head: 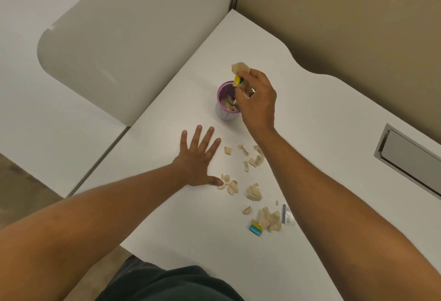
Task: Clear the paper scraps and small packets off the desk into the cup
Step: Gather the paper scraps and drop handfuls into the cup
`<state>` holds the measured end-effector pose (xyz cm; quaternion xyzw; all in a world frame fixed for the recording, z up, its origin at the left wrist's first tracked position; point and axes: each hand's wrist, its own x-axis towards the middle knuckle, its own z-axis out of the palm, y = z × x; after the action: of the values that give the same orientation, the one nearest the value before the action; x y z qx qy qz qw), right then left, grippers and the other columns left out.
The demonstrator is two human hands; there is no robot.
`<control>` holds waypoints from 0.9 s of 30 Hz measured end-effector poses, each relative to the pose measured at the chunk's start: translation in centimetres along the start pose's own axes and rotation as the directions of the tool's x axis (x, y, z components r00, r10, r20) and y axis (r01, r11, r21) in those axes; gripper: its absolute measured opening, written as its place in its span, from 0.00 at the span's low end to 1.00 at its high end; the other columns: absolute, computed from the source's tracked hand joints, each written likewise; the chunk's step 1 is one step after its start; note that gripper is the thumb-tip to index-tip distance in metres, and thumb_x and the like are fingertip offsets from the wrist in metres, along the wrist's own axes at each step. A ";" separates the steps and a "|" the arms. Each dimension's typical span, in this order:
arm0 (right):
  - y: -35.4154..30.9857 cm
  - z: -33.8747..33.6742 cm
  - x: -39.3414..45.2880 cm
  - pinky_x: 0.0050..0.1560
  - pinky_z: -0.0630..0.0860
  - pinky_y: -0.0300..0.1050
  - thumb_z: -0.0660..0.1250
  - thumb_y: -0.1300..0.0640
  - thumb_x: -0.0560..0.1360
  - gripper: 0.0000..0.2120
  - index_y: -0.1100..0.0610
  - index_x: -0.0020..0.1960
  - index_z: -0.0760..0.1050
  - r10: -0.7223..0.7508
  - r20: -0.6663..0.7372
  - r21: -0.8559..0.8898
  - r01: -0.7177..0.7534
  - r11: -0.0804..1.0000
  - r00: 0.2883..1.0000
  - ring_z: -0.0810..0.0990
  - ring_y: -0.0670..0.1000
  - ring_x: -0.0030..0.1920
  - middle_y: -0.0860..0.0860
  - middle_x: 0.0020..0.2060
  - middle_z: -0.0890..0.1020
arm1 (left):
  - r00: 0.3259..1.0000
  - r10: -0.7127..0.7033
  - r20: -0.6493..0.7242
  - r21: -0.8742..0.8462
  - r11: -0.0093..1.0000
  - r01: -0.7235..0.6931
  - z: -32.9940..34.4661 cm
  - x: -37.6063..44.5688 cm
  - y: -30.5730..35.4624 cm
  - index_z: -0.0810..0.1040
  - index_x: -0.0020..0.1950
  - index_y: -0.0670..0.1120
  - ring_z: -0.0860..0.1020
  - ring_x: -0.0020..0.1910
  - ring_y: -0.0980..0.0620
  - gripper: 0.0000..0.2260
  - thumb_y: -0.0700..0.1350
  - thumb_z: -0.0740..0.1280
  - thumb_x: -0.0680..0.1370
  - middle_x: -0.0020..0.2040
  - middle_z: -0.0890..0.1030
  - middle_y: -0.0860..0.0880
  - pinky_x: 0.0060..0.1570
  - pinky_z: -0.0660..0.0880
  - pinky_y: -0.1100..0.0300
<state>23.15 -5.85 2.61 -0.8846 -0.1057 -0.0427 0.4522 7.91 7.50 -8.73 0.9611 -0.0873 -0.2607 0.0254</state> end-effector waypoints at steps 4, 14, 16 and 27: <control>1.0 0.0 -1.1 0.60 0.79 0.40 0.71 0.64 0.75 0.18 0.54 0.65 0.79 -0.014 0.052 -0.060 0.017 0.998 0.999 0.75 0.42 0.58 0.48 0.60 0.79 | 1.000 -0.001 -0.007 -0.002 1.000 0.001 0.0 0.0 0.1 0.31 0.81 0.50 0.28 0.78 0.34 0.57 0.84 0.46 0.65 0.81 0.28 0.42 0.73 0.36 0.26; 1.3 -0.7 -1.5 0.62 0.69 0.50 0.68 0.51 0.78 0.15 0.54 0.63 0.80 -0.082 0.291 -0.448 0.211 0.869 0.953 0.75 0.56 0.61 0.50 0.60 0.82 | 1.000 -0.011 0.029 0.006 1.000 0.010 -0.3 0.1 0.1 0.29 0.80 0.50 0.26 0.78 0.34 0.58 0.85 0.45 0.64 0.80 0.26 0.42 0.73 0.37 0.26; 0.8 -0.8 -0.9 0.61 0.67 0.51 0.67 0.48 0.77 0.14 0.52 0.59 0.82 -0.048 0.336 -0.474 0.213 0.854 0.941 0.72 0.56 0.63 0.49 0.62 0.81 | 0.999 -0.012 0.045 0.005 1.000 0.011 -0.4 0.1 0.0 0.29 0.80 0.51 0.26 0.77 0.34 0.58 0.85 0.45 0.64 0.80 0.25 0.43 0.73 0.37 0.26; 1.0 -4.7 1.3 0.53 0.77 0.38 0.78 0.50 0.70 0.22 0.54 0.62 0.81 0.119 0.192 -0.213 -0.077 0.974 0.974 0.81 0.48 0.52 0.50 0.56 0.83 | 0.998 -0.007 0.066 0.006 1.000 0.006 -0.6 0.1 0.0 0.28 0.80 0.51 0.25 0.77 0.34 0.58 0.85 0.45 0.64 0.79 0.24 0.43 0.73 0.35 0.27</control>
<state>24.77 -9.99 4.83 -0.9303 -0.1024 0.0597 0.3471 8.33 7.47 -8.30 0.9523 -0.0858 -0.2921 0.0187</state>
